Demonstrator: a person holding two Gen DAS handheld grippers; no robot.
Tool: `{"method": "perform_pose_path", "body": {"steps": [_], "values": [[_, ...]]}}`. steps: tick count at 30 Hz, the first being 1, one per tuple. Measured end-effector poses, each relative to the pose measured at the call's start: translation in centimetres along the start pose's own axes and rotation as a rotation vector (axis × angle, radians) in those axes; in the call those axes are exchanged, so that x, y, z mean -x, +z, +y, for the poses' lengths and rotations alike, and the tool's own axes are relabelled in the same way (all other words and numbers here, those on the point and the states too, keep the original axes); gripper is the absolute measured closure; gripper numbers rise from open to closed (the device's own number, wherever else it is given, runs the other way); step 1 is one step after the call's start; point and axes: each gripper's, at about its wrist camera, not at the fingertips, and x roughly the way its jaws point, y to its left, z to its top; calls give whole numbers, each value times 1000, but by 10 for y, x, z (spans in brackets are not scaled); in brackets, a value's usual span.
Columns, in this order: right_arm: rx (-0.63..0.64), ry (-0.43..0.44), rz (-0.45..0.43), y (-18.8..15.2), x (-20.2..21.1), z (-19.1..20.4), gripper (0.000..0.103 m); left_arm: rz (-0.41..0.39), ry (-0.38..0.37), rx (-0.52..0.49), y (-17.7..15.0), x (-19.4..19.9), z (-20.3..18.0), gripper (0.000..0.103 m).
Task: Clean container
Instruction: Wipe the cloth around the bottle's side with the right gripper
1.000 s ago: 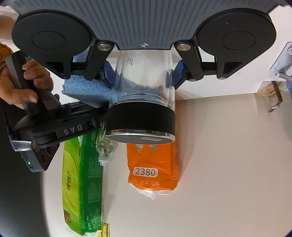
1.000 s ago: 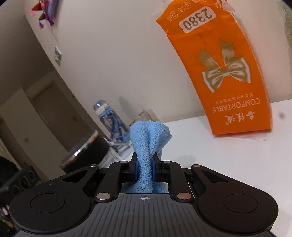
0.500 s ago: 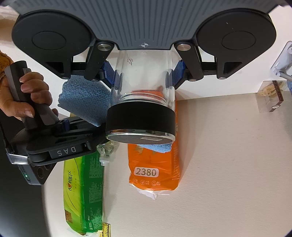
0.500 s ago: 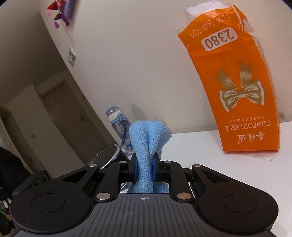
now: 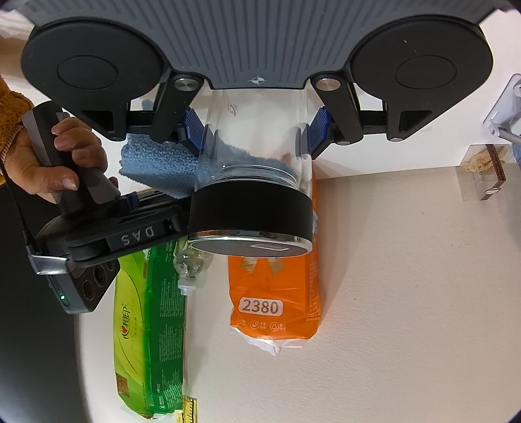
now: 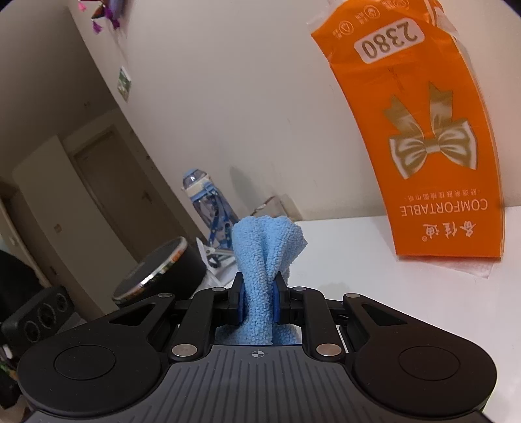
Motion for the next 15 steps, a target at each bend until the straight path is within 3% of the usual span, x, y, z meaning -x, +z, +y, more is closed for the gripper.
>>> {"method": "perform_pose_path", "body": {"steps": [15], "values": [[-42, 17, 54, -16, -8, -17, 89, -5, -17, -6, 0, 1, 1, 24]]}}
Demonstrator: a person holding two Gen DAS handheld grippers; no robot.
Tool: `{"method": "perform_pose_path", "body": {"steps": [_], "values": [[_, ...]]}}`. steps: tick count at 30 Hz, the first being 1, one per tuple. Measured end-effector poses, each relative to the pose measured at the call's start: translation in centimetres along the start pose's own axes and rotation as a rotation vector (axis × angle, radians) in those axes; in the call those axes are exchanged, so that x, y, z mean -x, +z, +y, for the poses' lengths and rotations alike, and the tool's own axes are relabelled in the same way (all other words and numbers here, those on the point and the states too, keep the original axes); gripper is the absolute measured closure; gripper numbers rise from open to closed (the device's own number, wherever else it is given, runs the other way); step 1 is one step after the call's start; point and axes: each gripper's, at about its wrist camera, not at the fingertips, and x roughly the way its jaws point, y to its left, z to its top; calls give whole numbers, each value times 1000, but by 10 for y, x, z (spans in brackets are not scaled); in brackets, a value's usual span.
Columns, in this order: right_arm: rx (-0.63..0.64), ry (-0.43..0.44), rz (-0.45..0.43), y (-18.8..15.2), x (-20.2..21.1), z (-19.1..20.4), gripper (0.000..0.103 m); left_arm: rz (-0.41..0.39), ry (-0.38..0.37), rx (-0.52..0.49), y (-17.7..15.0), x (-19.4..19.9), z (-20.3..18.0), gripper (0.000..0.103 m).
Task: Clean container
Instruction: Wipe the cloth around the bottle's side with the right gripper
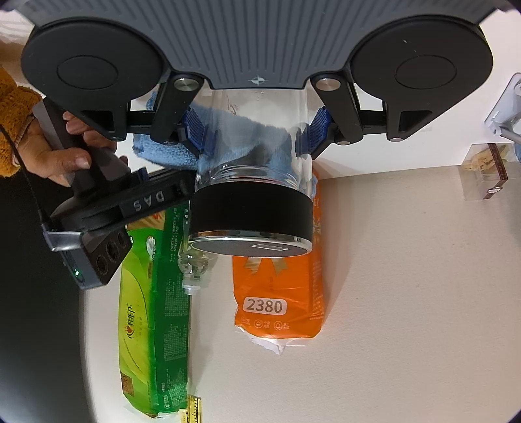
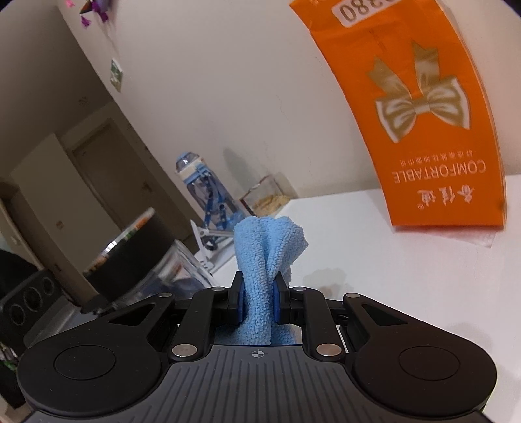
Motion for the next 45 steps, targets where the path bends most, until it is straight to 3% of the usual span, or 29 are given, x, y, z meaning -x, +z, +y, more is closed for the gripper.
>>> {"method": "perform_pose_path", "body": {"steps": [13, 21, 45], "values": [[-30, -47, 71, -27, -8, -9, 88, -1, -14, -4, -3, 5, -1, 24], [-35, -125, 124, -38, -13, -6, 88, 1, -18, -3, -3, 7, -1, 24], [-12, -80, -1, -5, 17, 29, 88, 1, -26, -6, -3, 7, 1, 24]]}}
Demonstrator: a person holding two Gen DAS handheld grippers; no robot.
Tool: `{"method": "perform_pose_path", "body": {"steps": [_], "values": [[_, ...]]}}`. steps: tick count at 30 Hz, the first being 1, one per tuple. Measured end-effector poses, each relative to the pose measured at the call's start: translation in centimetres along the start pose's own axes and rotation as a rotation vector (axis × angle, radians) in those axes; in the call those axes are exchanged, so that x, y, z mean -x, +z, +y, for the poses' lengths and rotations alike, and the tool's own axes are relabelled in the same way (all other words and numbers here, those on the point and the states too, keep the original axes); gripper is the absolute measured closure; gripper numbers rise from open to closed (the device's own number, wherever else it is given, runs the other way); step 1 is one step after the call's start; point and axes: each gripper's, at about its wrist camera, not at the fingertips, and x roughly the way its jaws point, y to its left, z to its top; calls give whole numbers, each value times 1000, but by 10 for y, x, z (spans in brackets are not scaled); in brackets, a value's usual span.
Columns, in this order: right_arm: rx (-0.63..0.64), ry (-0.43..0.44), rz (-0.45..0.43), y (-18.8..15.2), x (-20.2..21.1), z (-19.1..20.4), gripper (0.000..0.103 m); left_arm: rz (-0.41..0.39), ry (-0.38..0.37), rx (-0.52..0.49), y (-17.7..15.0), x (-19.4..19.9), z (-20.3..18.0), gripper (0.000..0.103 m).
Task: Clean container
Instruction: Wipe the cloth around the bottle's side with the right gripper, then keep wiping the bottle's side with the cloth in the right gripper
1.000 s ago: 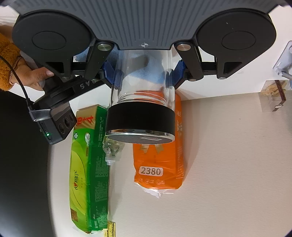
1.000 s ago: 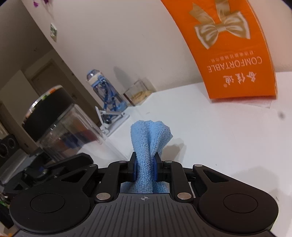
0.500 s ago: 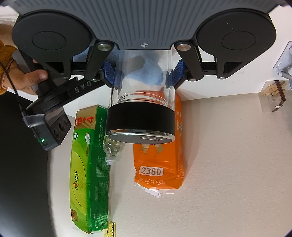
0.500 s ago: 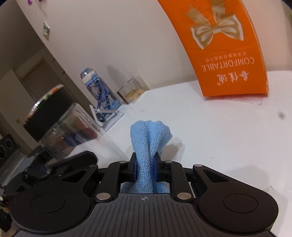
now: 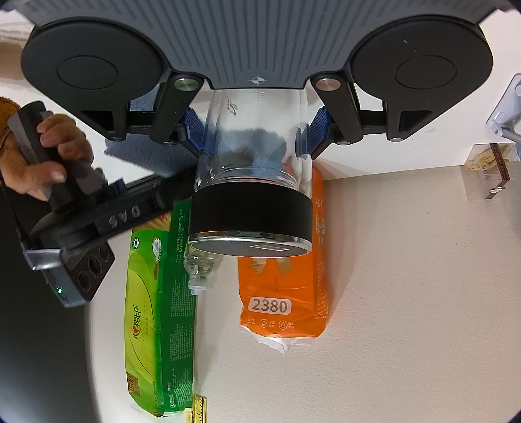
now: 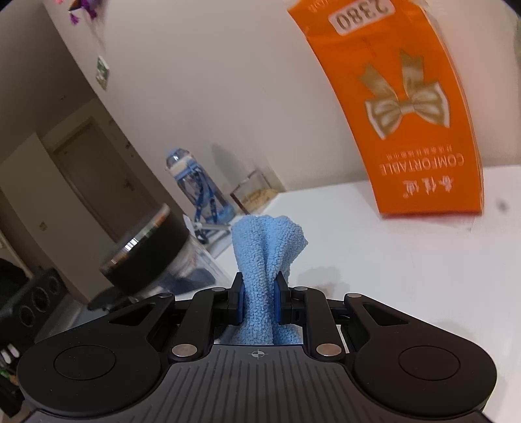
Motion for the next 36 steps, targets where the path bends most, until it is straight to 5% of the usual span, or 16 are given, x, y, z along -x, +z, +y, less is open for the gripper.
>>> {"method": "perform_pose_path", "body": {"steps": [13, 36], "values": [[-7, 74, -89, 18, 13, 10, 88, -2, 11, -4, 1, 0, -3, 25], [-66, 57, -37, -2, -5, -12, 87, -5, -10, -7, -1, -1, -8, 25]]}}
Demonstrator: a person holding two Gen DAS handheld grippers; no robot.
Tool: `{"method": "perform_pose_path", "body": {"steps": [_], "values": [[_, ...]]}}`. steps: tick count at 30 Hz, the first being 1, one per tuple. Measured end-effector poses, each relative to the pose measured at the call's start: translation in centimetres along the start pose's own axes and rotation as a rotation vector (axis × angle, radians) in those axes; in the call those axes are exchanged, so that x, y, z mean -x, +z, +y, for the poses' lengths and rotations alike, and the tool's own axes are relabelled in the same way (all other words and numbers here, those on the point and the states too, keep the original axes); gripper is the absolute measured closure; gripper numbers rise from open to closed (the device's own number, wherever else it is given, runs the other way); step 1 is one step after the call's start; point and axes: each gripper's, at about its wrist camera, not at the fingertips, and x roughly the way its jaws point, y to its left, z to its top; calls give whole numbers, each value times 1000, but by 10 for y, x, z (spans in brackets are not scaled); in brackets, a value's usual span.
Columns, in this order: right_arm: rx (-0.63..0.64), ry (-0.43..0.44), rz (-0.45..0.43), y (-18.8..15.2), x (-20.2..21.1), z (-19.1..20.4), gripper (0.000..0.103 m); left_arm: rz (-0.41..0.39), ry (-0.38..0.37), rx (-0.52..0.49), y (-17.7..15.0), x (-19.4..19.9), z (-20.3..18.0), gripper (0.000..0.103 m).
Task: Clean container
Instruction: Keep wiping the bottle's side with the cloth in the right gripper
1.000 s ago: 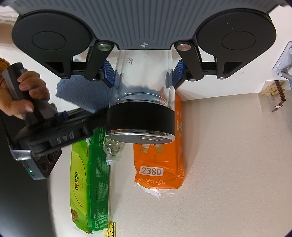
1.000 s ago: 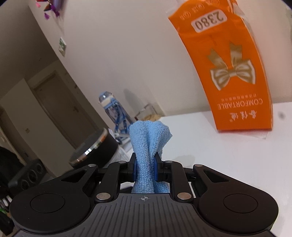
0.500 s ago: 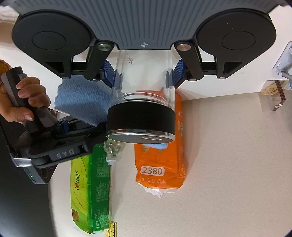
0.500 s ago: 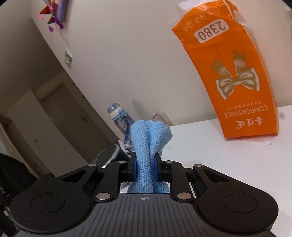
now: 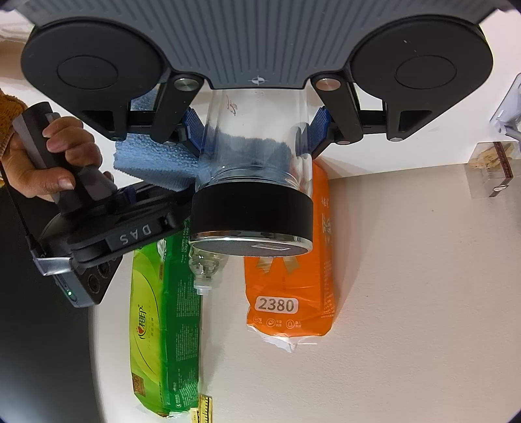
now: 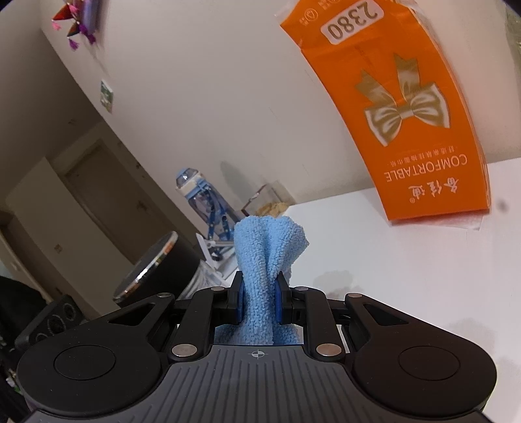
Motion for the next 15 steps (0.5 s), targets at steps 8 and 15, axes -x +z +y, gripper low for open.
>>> {"method": "perform_pose_path", "body": {"steps": [8, 15], "values": [[-2, -35, 31, -9, -6, -7, 87, -1, 0, 1, 0, -1, 0, 24], [27, -91, 75, -17, -13, -8, 87, -2, 0, 5, 1, -1, 2, 24]]}}
